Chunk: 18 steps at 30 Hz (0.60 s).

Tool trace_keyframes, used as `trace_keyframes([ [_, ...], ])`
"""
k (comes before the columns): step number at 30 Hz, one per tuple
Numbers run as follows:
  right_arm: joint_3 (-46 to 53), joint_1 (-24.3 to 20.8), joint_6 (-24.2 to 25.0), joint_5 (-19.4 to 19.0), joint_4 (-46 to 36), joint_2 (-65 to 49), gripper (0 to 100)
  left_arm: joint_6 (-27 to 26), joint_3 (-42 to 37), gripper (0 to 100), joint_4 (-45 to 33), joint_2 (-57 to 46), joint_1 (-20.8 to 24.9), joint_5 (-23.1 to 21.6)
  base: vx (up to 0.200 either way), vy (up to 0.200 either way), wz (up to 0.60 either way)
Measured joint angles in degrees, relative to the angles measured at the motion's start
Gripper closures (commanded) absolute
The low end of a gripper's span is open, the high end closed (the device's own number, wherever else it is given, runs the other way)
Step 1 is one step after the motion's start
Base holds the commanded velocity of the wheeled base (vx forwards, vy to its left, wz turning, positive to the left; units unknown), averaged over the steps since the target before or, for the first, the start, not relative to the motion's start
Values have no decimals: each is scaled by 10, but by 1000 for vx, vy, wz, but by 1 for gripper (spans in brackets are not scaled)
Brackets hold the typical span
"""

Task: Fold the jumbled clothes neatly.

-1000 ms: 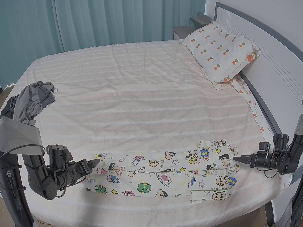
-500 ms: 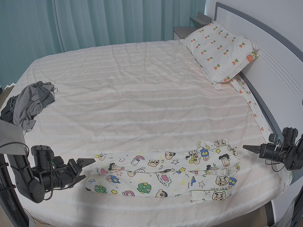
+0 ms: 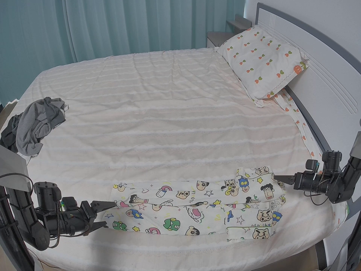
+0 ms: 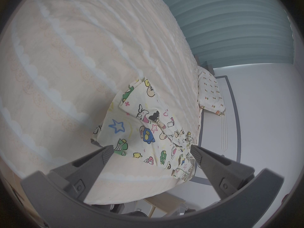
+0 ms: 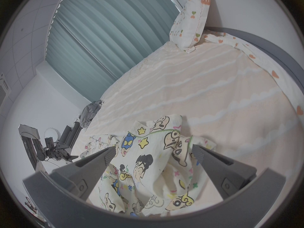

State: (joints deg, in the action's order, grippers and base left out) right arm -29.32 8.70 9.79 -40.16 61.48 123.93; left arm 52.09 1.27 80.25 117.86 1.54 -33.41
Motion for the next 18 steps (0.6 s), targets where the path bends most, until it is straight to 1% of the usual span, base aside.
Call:
trace_keyframes([
  [13,4,-38,-1,5,0,23,0,-3,-3,0,0,4,6,0,0,0,0],
  [15,6,-40,-1,11,0,24,0,-3,-3,0,0,4,6,0,0,0,0],
  [18,11,-40,-2,32,4,24,0,-3,-3,0,0,4,6,0,0,0,0],
])
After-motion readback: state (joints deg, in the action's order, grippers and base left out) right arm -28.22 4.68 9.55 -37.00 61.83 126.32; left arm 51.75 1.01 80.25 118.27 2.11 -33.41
